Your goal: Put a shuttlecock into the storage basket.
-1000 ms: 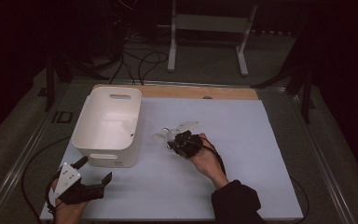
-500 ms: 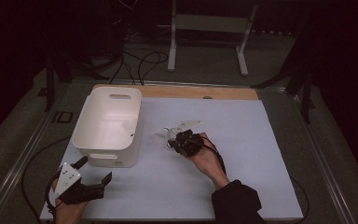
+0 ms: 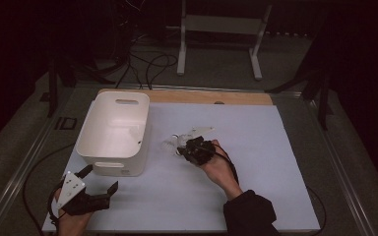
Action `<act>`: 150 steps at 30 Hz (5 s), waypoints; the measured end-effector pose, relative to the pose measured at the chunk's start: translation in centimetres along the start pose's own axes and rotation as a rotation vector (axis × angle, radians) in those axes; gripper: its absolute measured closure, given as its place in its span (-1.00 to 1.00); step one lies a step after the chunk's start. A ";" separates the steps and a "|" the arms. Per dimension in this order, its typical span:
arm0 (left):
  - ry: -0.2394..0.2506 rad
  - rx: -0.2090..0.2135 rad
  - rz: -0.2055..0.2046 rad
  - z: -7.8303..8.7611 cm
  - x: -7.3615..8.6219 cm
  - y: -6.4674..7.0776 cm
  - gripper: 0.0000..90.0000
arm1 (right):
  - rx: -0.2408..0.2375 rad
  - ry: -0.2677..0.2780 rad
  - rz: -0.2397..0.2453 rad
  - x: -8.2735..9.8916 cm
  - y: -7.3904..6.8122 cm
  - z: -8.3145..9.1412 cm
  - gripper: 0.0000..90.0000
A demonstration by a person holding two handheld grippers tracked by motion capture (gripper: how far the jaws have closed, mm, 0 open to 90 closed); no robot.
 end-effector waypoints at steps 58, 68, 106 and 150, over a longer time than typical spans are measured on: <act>-0.002 -0.001 -0.001 0.0 0.0 0.0 -0.98 | 0.004 0.059 -0.021 -1.5 -0.3 1.7 0.96; -0.002 0.000 -0.001 0.0 0.0 0.0 -0.98 | -0.006 0.071 -0.033 -1.7 -0.2 1.8 0.96; -0.002 -0.001 -0.001 0.0 0.0 0.0 -0.98 | 0.003 0.099 -0.013 -2.8 -0.5 2.8 0.97; 0.000 -0.002 0.000 0.0 0.0 0.0 -0.98 | 0.006 0.139 -0.013 -4.6 -0.8 3.7 0.97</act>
Point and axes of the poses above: each handheld gripper's, and its own axes: z roughly backward along the jaws, x roughly out of its underside, y roughly to its right, the point moved 6 cm from there along -z, roughly forward along the jaws, and after that the axes turned 6 degrees about -z, right-handed, at the moved point
